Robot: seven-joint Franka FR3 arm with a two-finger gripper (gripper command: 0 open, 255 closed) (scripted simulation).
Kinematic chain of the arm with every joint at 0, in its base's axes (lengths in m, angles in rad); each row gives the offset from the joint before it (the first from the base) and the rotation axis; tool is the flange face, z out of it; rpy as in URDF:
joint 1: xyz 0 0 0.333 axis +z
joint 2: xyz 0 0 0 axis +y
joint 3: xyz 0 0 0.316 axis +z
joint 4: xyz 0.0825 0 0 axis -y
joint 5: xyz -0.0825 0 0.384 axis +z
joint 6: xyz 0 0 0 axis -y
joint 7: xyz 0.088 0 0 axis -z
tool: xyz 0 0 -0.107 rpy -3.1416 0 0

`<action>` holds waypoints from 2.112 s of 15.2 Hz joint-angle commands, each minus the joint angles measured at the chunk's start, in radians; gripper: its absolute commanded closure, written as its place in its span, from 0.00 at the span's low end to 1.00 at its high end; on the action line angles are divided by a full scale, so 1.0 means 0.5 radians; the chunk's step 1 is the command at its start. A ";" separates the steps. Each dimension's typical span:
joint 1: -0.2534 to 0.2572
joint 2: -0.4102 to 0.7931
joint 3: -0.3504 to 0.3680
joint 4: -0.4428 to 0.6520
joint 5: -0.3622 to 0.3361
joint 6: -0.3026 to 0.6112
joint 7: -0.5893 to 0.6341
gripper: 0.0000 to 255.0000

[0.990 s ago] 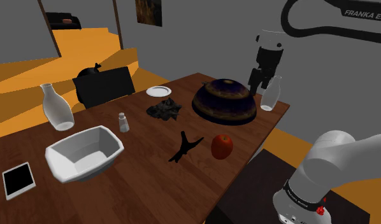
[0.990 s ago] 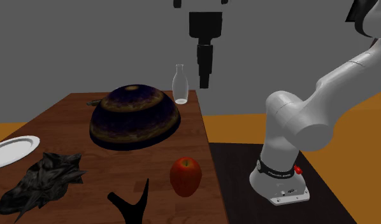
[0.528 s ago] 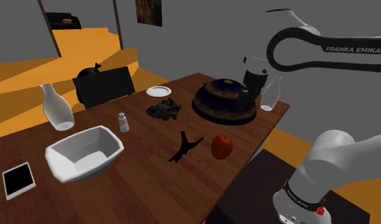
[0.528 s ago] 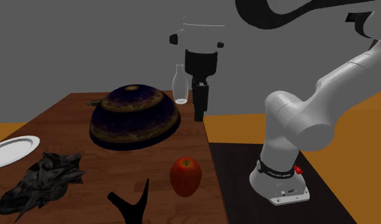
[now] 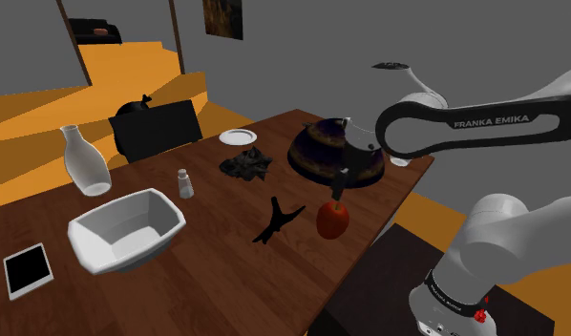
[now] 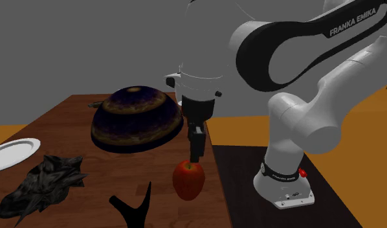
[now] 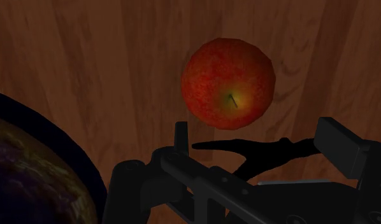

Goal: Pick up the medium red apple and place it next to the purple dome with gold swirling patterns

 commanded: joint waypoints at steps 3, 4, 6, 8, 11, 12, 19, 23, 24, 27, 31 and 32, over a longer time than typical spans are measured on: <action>0.005 0.071 0.024 -0.100 0.017 0.183 -0.004 0.00; 0.005 0.086 0.029 -0.118 0.020 0.217 -0.004 0.00; 0.005 0.119 0.038 -0.154 0.026 0.285 -0.004 0.00; 0.005 0.129 0.040 -0.164 0.027 0.305 -0.004 0.00; 0.005 0.129 0.040 -0.163 0.027 0.305 -0.004 0.00; 0.005 0.129 0.040 -0.163 0.027 0.305 -0.004 0.00; 0.005 0.129 0.040 -0.163 0.027 0.305 -0.004 1.00; 0.005 0.129 0.040 -0.163 0.027 0.305 -0.004 1.00; 0.005 0.129 0.040 -0.163 0.027 0.304 -0.004 1.00; 0.003 0.103 0.031 -0.124 0.020 0.239 -0.005 1.00; -0.002 0.060 0.014 -0.039 0.007 0.113 -0.006 1.00; -0.003 0.052 0.009 -0.017 0.003 0.082 -0.006 1.00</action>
